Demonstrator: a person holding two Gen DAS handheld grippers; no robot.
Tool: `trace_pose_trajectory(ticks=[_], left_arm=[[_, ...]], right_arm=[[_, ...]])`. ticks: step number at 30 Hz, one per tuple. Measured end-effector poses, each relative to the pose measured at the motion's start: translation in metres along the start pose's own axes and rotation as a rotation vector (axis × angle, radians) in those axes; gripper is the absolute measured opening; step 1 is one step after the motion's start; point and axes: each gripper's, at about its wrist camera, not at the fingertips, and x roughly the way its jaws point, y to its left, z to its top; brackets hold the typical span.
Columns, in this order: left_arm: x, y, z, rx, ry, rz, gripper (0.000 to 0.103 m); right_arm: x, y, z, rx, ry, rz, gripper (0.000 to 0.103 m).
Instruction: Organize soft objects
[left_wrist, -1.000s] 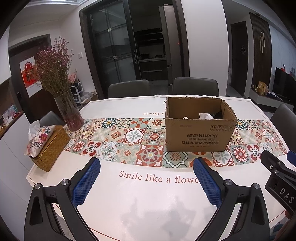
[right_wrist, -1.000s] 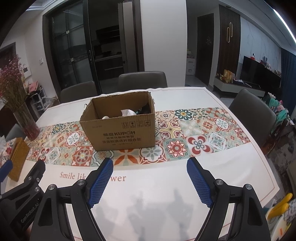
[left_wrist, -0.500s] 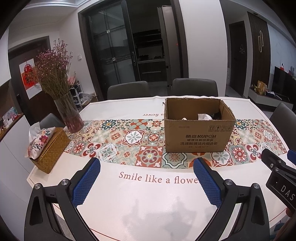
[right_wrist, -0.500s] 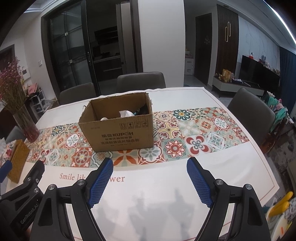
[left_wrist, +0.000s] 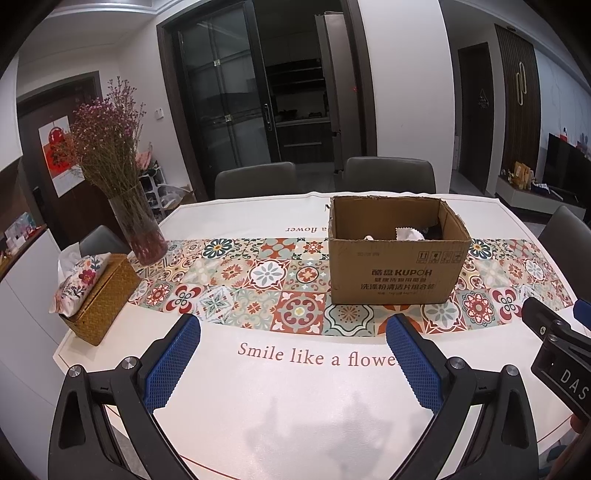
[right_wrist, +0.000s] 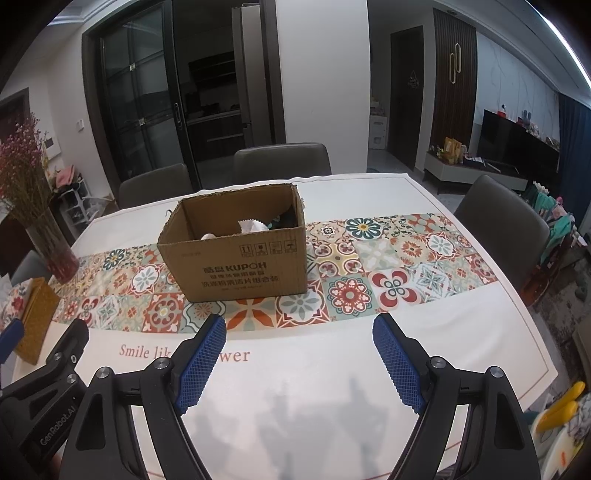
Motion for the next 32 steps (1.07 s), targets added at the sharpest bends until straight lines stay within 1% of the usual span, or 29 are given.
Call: trace_pose_trajectory(ticks=[12, 20, 27, 32], left_arm=[[-0.0013, -0.0004, -0.0001, 0.004, -0.003, 0.005, 0.102], [0.0005, 0.0008, 0.0009, -0.001, 0.022, -0.028, 0.102], [-0.0015, -0.0017, 0.001, 0.015, 0.006, 0.002, 0.102], [-0.0019, -0.0009, 0.0016, 0.01, 0.004, 0.004, 0.103]], right_arm=[[0.0008, 0.0003, -0.0002, 0.002, -0.003, 0.002, 0.083], [0.0014, 0.0005, -0.0004, 0.002, 0.0, 0.002, 0.083], [0.0012, 0.0004, -0.0002, 0.002, -0.001, 0.002, 0.083], [0.0004, 0.0003, 0.0001, 0.002, -0.004, 0.001, 0.083]])
